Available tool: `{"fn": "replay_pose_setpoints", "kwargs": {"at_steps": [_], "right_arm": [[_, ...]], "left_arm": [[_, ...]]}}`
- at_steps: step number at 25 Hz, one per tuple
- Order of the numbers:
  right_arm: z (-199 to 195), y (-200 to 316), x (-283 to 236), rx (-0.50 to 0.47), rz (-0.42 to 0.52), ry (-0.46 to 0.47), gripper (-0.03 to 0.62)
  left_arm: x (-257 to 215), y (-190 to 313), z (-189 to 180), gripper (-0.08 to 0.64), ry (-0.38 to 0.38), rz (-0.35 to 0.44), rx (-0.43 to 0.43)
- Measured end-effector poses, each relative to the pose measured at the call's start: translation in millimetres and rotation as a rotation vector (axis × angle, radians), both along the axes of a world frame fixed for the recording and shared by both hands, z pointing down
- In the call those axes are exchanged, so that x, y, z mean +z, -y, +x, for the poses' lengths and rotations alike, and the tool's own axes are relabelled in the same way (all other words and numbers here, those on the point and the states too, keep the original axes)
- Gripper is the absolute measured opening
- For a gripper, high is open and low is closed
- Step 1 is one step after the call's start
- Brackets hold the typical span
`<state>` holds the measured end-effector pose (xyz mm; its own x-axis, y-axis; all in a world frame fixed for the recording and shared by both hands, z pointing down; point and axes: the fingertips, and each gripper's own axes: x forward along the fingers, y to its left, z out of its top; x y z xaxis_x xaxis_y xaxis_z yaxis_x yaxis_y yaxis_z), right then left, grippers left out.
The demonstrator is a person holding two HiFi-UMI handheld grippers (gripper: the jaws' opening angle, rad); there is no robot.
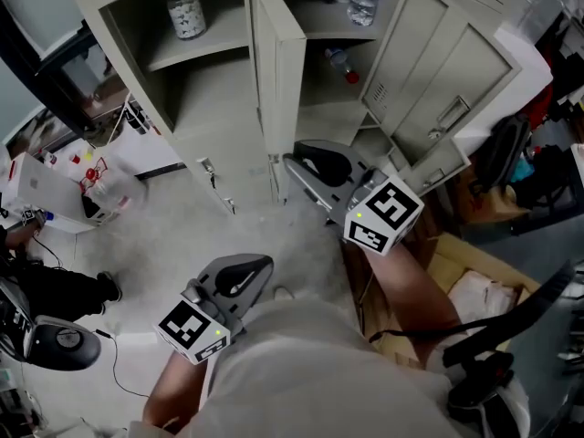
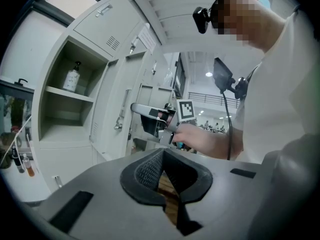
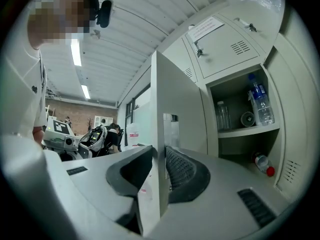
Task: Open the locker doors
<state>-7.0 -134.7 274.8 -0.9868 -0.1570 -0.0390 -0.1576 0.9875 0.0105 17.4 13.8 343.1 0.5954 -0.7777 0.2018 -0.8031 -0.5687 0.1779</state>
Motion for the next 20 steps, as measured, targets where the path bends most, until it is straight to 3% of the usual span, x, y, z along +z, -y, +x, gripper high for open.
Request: {"fn": "replay_pose_setpoints", "kwargs": {"at_steps": [20], "right_arm": [[21.4, 10.2, 0.9, 0.068, -0.03, 0.039, 0.06]], "left_arm": [[8.8, -17.1, 13.8, 0.009, -0.004, -0.036, -0.029]]}}
